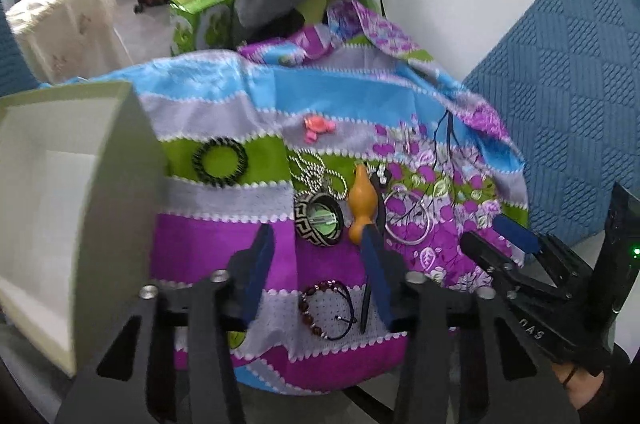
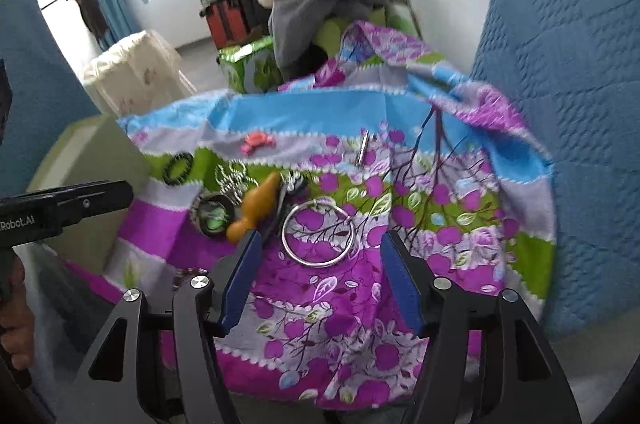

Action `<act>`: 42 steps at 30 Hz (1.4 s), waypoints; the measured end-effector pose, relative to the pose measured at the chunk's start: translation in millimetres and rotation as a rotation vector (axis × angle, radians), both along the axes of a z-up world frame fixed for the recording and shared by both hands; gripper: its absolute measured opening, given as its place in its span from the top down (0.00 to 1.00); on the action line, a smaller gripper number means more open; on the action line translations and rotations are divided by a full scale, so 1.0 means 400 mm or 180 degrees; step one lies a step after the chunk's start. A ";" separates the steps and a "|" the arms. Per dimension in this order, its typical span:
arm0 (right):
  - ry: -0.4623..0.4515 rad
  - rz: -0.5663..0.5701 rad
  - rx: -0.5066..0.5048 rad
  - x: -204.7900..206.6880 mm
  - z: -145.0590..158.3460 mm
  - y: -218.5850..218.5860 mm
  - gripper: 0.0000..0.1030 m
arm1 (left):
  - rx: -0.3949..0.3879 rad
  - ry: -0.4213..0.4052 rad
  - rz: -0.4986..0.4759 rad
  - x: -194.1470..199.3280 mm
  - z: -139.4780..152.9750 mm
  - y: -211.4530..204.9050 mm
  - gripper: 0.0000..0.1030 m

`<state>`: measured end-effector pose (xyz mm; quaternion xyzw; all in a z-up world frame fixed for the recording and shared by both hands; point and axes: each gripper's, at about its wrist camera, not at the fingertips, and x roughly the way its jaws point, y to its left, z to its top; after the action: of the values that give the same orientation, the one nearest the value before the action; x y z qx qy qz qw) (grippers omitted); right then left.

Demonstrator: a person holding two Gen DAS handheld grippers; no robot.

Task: Organize jewelry
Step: 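Grasp the black-and-white patterned bangle with the left tool while the right tool grasps the silver hoop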

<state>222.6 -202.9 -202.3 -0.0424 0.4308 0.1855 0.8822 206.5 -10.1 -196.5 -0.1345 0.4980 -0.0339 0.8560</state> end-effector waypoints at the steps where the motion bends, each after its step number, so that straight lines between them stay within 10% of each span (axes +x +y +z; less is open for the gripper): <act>1: 0.0021 0.0015 -0.0016 0.009 -0.013 0.006 0.41 | -0.0001 0.0030 -0.0015 0.010 -0.014 -0.002 0.61; 16: 0.0264 0.0165 -0.0380 0.111 -0.172 0.063 0.33 | -0.0113 0.0286 -0.0119 0.100 -0.166 0.005 0.76; 42: 0.0321 0.0261 -0.0308 0.121 -0.185 0.088 0.36 | -0.0125 0.0141 -0.0135 0.094 -0.146 0.012 0.91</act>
<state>270.9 -167.7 -276.4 -0.0933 0.4811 0.2024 0.8479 244.3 -5.2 -254.8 -0.1415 0.5188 -0.0588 0.8410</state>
